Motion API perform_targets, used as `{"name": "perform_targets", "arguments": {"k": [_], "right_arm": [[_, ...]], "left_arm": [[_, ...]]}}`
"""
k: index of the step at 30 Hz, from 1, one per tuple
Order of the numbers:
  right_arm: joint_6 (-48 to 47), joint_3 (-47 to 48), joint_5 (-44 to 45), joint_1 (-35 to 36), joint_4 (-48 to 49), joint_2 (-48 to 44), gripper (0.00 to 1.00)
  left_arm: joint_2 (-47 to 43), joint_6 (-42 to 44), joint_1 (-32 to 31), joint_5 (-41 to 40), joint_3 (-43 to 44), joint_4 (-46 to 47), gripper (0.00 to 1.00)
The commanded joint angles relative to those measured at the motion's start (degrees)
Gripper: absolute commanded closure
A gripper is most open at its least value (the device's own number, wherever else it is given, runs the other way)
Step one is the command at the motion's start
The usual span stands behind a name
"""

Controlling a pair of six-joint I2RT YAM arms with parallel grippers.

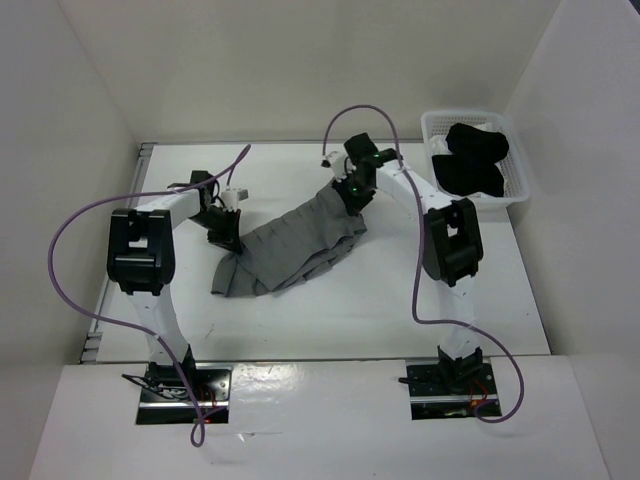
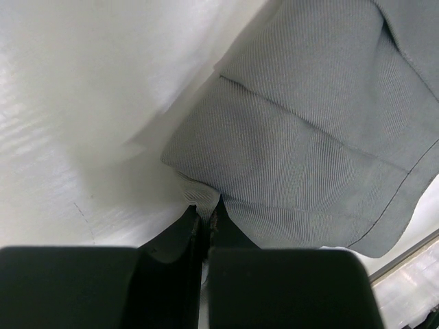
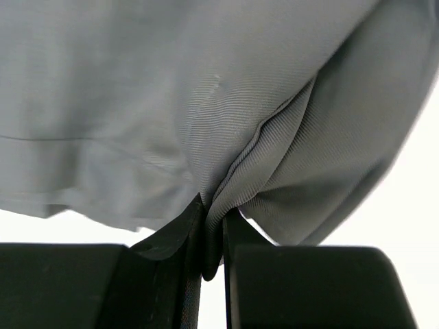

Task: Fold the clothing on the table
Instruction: Fold the skirt

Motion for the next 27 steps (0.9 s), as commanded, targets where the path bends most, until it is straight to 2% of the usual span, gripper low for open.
{"name": "perform_targets", "arguments": {"k": [1,5,12,27], "right_arm": [[-1.29,2.72,8.95,6.39,-0.26,-5.31,1.0],[-1.29,3.34,12.64,11.4,-0.26,-7.42,1.0],[-1.82,10.0,12.12,18.71,-5.35,-7.33,1.0],[0.56,27.5,5.97,30.4,-13.7,5.31,1.0]], "left_arm": [[2.6,-0.15,-0.23,-1.26,2.19,0.05,1.0],[3.75,-0.68,-0.23,-1.26,3.34,0.05,1.0],[4.28,-1.2,-0.23,-1.26,3.34,0.05,1.0],[3.23,-1.73,-0.23,-1.26,2.28,0.58,1.0]]}}
